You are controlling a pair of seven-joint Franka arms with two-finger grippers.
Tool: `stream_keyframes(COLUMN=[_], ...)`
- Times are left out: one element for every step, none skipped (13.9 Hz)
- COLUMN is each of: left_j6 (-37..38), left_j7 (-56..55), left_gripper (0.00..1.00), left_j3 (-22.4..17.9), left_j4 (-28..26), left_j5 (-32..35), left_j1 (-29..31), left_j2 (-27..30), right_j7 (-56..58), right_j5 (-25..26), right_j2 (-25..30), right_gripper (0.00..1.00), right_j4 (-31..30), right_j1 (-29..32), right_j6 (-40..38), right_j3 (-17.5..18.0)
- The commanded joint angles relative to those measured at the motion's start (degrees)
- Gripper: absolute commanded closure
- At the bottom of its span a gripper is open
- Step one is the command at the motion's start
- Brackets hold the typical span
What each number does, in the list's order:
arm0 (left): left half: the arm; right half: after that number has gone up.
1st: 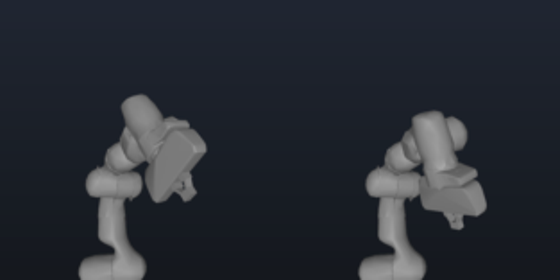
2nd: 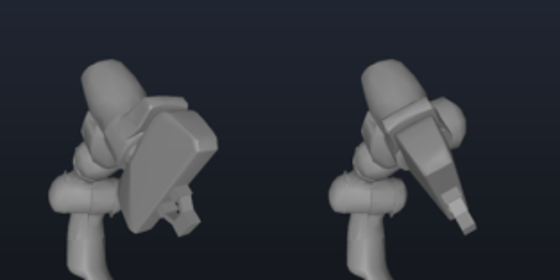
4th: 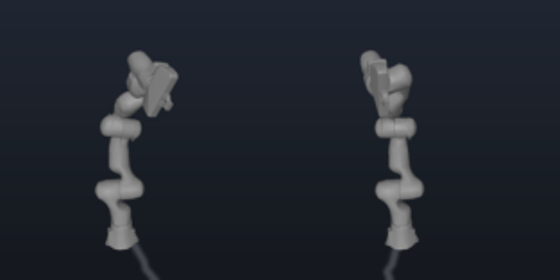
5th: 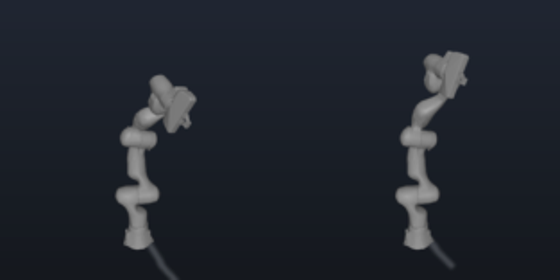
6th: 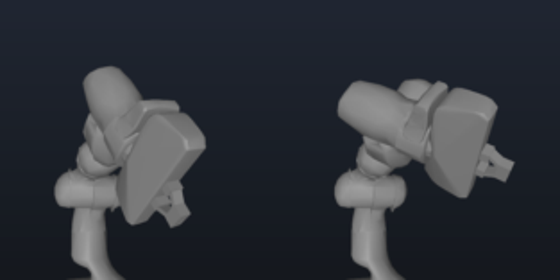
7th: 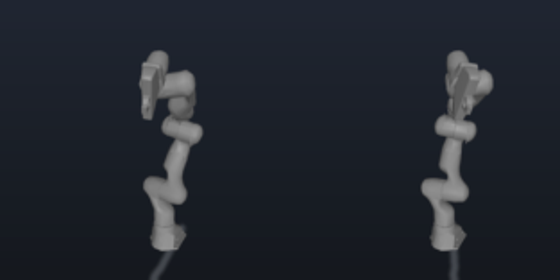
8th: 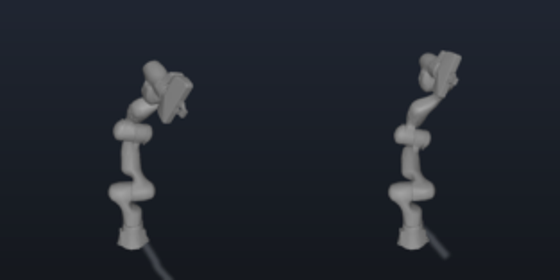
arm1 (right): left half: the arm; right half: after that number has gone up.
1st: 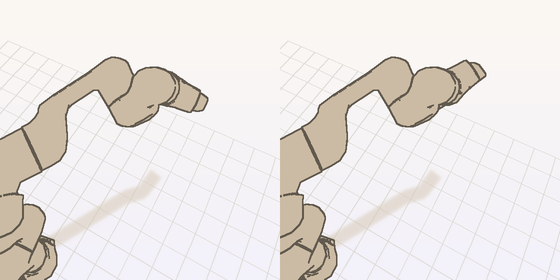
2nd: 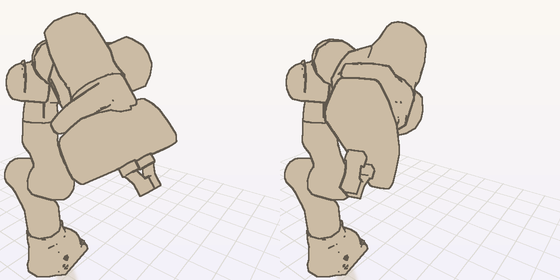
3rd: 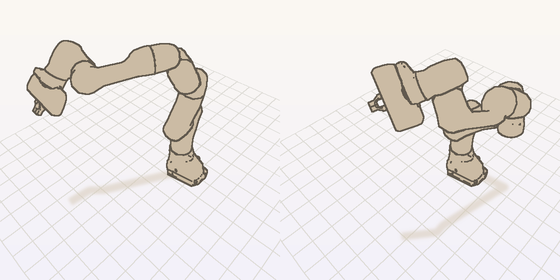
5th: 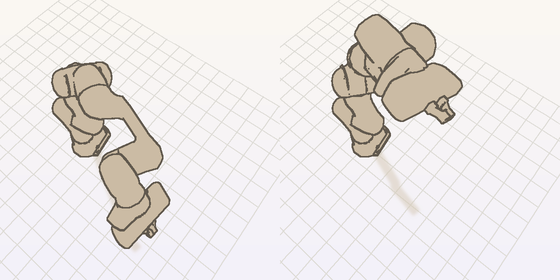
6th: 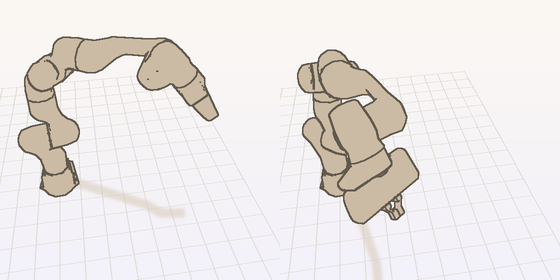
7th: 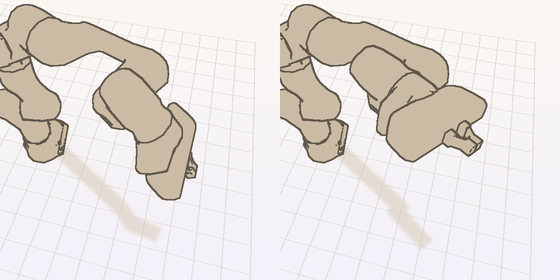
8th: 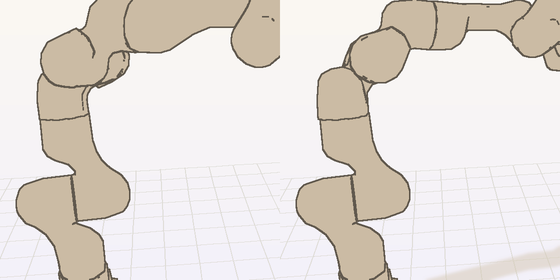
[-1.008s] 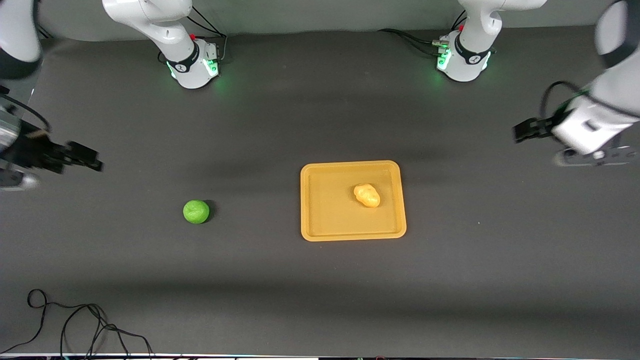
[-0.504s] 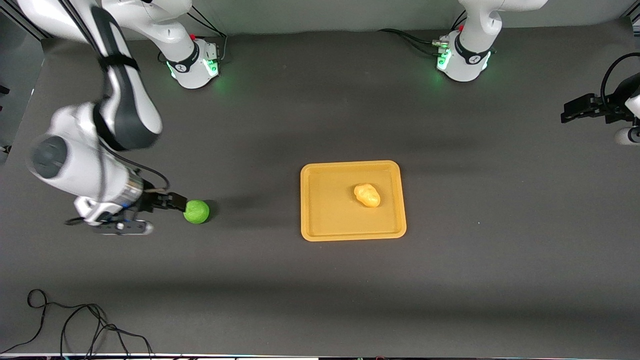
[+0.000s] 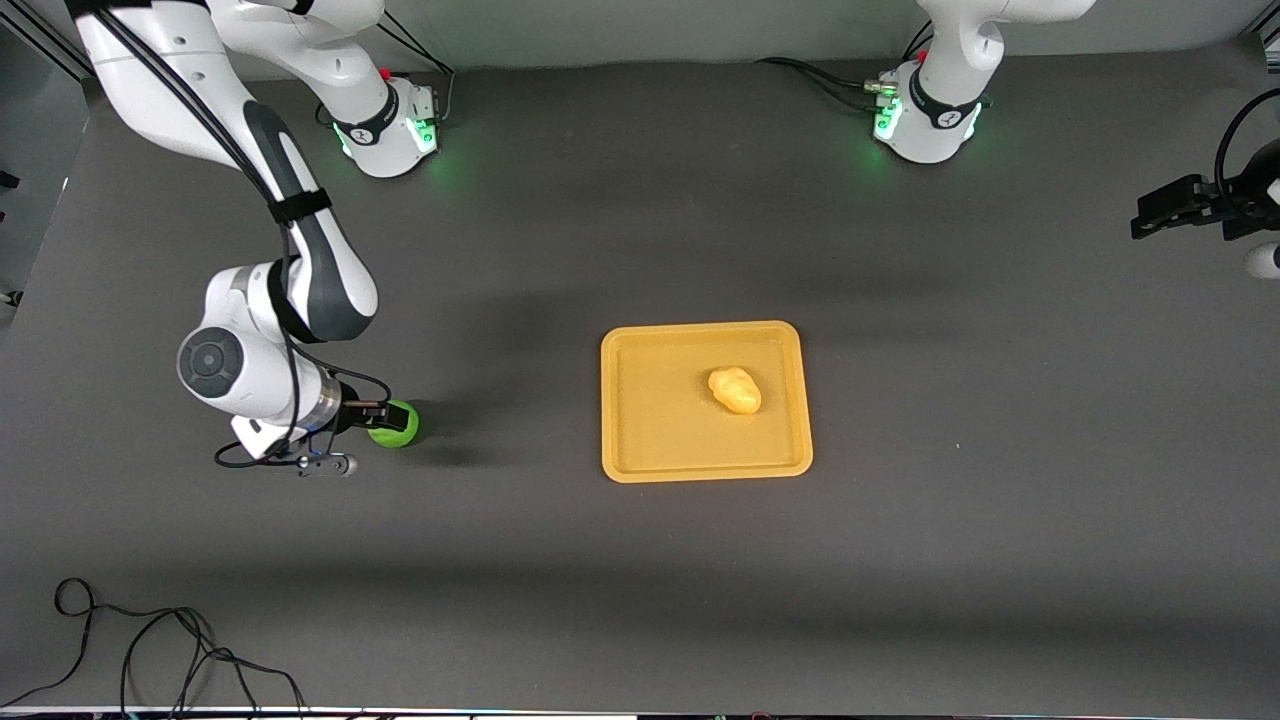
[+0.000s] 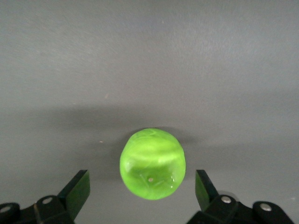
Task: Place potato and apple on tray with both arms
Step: 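Lower the right gripper onto the green apple and close it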
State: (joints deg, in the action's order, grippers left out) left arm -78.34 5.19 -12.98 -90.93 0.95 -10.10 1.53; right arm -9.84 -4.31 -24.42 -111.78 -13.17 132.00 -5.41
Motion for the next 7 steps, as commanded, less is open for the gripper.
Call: stream_keyframes(left_j6=[1.00,0.91,0.82,0.82,0.82,0.82,0.82], left_j7=[0.61,0.61,0.61,0.61,0.61,0.61,0.61], left_gripper=[0.03,0.03,0.03,0.03,0.03,0.03,0.03], left_j3=[-0.73,-0.73,-0.64,-0.64,-0.64,-0.64,-0.64], left_j4=[1.46,1.46,1.46,1.46,1.46,1.46,1.46], left_j5=[-0.33,-0.42,-0.42,-0.42,-0.42,-0.42,-0.42], left_j1=[-0.62,-0.62,-0.71,-0.71,-0.71,-0.71,-0.71], left_j2=[-0.56,-0.56,-0.56,-0.56,-0.56,-0.56,-0.56], right_j7=[-1.50,-1.50,-1.50,-1.41,-1.41,-1.41,-1.50], right_j5=[-0.53,-0.53,-0.53,-0.44,-0.44,-0.52,-0.44], right_j2=[0.08,-0.79,-1.67,-1.94,-1.95,-2.03,-2.21], right_gripper=[0.00,0.00,0.00,0.00,0.00,0.00,0.00], right_j4=[-3.61,-4.32,-4.33,-4.41,-4.33,-4.33,-4.33], right_j1=[-0.63,-0.63,-0.63,-0.63,-0.63,-0.63,-0.71], right_j6=[3.69,5.45,6.85,7.91,8.01,8.27,9.23], right_j3=[-0.39,-0.39,-0.39,-0.39,-0.39,-0.39,-0.39])
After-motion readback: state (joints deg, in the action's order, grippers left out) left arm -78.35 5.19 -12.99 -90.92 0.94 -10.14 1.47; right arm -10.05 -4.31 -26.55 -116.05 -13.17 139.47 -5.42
